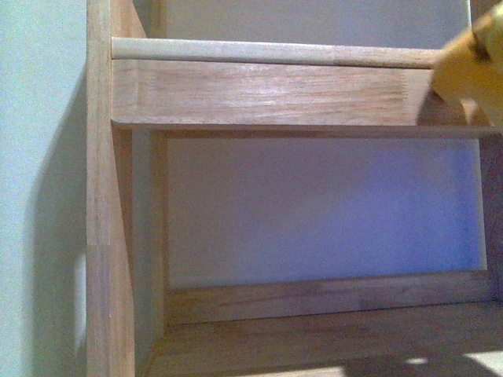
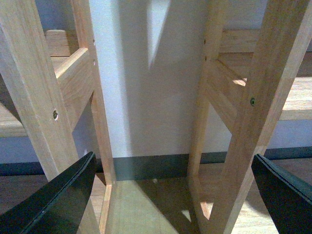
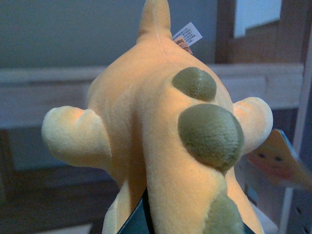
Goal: Put away toys
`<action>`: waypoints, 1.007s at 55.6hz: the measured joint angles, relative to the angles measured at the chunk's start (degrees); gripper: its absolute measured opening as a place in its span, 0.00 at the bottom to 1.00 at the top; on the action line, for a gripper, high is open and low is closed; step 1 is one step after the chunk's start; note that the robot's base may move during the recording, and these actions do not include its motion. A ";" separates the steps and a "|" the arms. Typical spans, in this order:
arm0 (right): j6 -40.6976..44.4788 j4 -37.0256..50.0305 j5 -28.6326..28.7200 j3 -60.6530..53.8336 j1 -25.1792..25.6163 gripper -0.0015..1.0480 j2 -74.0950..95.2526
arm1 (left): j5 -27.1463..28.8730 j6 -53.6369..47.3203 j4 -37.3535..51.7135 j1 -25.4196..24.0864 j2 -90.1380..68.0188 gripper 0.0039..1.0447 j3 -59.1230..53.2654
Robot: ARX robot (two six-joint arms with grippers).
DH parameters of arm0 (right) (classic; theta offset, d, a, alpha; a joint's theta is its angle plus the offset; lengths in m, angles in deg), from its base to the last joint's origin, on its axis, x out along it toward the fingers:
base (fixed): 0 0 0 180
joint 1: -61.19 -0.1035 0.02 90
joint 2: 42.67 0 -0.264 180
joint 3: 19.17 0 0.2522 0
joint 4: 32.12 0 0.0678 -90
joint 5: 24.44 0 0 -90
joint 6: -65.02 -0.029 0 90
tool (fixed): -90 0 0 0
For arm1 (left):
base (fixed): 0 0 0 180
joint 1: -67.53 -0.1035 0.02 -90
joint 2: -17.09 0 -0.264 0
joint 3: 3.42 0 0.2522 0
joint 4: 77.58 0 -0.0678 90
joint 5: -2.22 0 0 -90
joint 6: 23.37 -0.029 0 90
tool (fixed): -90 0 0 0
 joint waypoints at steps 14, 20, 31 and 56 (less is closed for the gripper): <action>14.62 9.44 1.46 14.53 -8.11 0.06 11.02 | -0.02 0.00 0.00 0.00 0.00 0.94 0.00; 16.35 8.31 3.04 18.23 -7.39 0.06 12.50 | 0.00 0.00 0.00 0.00 0.00 0.94 0.00; 13.84 0.79 7.69 23.28 -3.10 0.06 12.66 | -0.02 0.00 0.00 0.00 0.00 0.94 0.00; -5.60 -6.38 30.36 40.54 19.30 0.06 29.18 | -0.02 0.00 0.00 0.00 0.00 0.94 0.00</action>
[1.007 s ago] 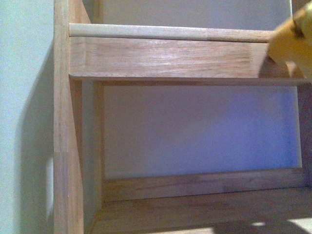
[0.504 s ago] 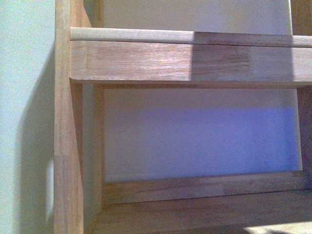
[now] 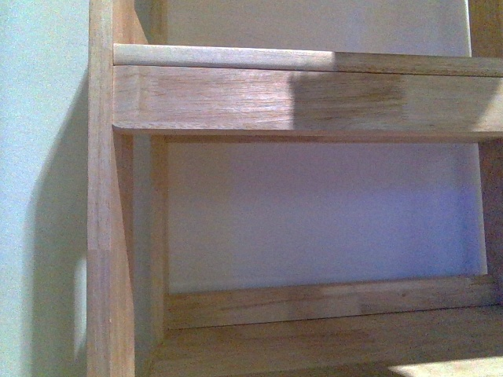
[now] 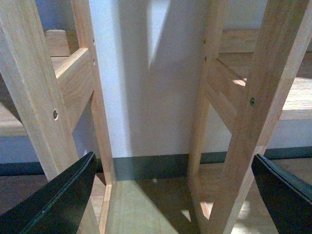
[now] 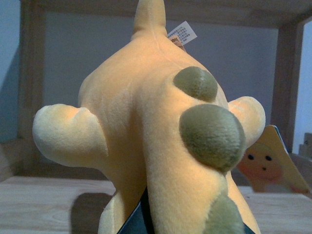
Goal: Put away toys
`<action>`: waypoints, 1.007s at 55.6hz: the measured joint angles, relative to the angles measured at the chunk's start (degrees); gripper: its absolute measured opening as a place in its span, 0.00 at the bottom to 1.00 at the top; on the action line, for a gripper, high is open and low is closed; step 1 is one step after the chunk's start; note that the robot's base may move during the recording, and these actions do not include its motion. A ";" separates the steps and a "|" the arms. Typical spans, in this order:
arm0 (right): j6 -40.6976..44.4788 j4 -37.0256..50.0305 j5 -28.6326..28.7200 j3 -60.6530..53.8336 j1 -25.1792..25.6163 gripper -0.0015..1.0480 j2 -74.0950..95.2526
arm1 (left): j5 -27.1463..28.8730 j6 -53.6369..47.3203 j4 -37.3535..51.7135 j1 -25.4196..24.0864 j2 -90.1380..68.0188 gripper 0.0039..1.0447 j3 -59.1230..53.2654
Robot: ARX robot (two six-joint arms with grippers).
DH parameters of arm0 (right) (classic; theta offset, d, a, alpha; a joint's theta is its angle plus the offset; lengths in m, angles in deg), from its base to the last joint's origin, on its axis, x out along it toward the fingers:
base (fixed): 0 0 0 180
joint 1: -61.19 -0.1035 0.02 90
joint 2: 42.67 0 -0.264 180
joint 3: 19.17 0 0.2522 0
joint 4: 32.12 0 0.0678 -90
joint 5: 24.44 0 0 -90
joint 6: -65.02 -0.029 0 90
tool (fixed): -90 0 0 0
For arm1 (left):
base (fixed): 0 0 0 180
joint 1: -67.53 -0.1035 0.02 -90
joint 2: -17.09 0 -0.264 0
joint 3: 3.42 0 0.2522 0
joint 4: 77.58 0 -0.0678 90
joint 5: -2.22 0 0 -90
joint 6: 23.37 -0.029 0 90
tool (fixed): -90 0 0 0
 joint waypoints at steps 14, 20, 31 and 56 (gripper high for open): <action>-8.66 -0.94 4.85 10.49 2.64 0.06 12.68 | 0.00 0.00 0.00 0.00 0.00 0.94 0.00; -11.21 -1.70 5.49 15.30 2.14 0.06 17.88 | 0.02 0.00 0.00 0.00 0.00 0.94 0.00; -16.02 -4.13 5.07 24.00 0.04 0.06 27.41 | 0.02 0.00 0.00 0.00 0.00 0.94 0.00; -20.98 -4.61 2.08 35.04 -9.05 0.06 40.39 | 0.00 0.00 0.00 0.00 0.00 0.94 0.00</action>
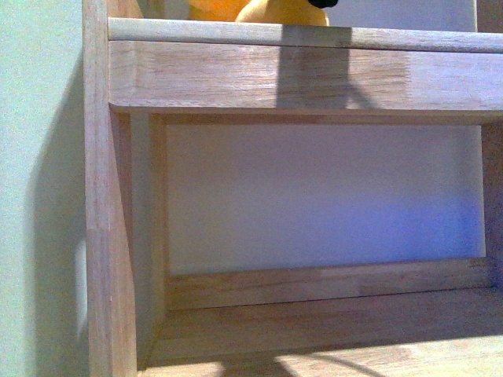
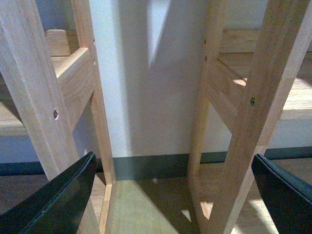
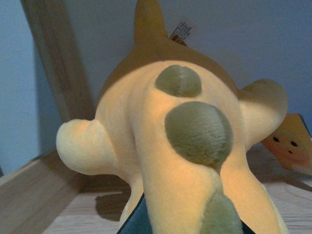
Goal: Put away toys
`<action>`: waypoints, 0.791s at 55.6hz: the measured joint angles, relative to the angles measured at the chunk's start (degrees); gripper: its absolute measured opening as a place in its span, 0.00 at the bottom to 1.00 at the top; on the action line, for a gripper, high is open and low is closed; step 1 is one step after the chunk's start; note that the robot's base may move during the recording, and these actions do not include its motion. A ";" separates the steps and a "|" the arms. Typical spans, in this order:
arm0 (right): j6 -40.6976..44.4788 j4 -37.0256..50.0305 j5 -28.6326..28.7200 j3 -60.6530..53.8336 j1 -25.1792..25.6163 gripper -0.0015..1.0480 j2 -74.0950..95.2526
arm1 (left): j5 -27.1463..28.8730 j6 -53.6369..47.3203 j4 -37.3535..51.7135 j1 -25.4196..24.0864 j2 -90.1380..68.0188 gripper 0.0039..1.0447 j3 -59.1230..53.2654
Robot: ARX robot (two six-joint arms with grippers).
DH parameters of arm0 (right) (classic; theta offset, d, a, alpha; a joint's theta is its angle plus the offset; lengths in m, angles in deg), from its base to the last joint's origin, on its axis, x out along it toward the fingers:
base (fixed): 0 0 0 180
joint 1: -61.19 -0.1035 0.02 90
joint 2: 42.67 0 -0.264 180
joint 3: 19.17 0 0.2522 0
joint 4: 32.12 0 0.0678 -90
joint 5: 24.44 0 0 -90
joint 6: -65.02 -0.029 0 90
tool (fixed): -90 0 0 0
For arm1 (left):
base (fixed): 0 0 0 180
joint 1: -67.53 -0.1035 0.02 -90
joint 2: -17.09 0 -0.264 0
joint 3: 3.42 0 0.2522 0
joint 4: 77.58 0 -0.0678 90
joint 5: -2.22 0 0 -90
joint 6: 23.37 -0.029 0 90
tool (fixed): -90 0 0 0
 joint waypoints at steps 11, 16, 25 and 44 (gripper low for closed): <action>-1.86 0.00 -1.33 2.51 -3.02 0.06 2.75 | 0.00 0.00 0.00 0.00 0.00 0.94 0.00; -3.45 0.07 -1.38 2.54 -3.34 0.06 2.86 | 0.00 0.00 0.00 0.00 0.00 0.94 0.00; -4.66 0.07 -1.40 2.54 -3.34 0.06 2.86 | 0.00 0.00 0.00 0.00 0.00 0.94 0.00; -4.37 0.33 -1.75 1.99 -2.80 0.41 2.49 | 0.00 0.00 0.00 0.00 0.00 0.94 0.00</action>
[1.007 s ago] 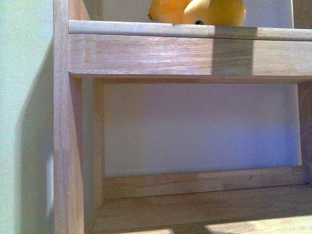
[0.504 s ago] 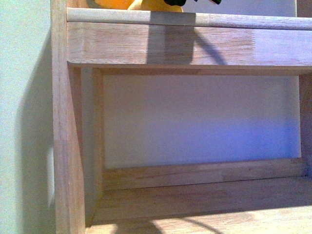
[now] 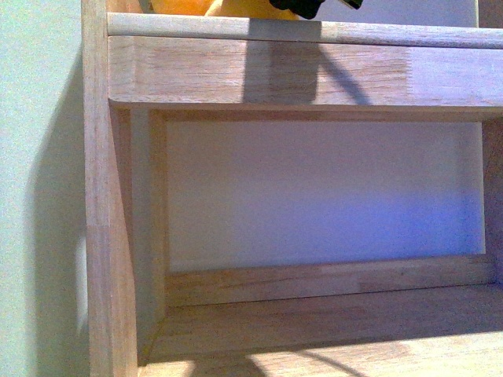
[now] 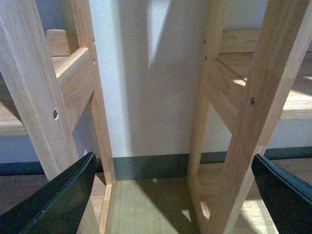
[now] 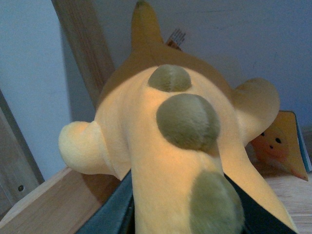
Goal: Put away toys
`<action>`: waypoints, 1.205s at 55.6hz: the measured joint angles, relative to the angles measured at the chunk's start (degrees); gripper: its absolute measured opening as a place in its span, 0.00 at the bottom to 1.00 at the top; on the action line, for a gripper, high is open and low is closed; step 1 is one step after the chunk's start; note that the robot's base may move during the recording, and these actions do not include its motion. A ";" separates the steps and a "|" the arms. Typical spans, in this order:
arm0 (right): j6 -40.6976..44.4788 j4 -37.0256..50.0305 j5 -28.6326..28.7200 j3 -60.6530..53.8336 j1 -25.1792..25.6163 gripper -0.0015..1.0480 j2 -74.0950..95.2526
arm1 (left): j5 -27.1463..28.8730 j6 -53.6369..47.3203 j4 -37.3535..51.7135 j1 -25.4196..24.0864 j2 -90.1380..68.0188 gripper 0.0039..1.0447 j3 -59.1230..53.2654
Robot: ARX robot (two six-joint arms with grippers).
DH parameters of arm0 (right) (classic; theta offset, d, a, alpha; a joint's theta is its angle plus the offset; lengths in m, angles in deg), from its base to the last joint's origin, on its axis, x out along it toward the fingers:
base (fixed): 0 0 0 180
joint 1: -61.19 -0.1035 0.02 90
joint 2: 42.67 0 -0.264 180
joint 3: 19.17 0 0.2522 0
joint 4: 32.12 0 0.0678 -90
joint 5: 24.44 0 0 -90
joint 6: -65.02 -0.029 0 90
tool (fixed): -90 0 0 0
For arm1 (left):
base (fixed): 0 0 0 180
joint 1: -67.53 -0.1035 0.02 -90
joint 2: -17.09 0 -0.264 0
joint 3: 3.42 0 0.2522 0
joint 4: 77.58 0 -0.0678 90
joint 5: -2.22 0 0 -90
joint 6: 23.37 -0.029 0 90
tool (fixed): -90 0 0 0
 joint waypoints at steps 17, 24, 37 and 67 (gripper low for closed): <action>0.00 0.50 -0.07 -0.13 0.33 0.79 -0.17 | 0.00 0.00 0.00 0.00 0.00 0.94 0.00; 0.26 0.50 -0.57 -0.04 0.31 0.94 -0.17 | 0.02 0.00 0.00 0.00 0.00 0.94 0.00; 1.81 0.50 -1.92 0.76 0.20 0.94 -0.79 | 0.02 0.00 0.00 0.00 0.00 0.94 0.00; 11.50 5.31 -12.02 -17.14 2.67 0.94 -21.05 | 0.00 0.00 0.00 0.00 0.00 0.94 0.02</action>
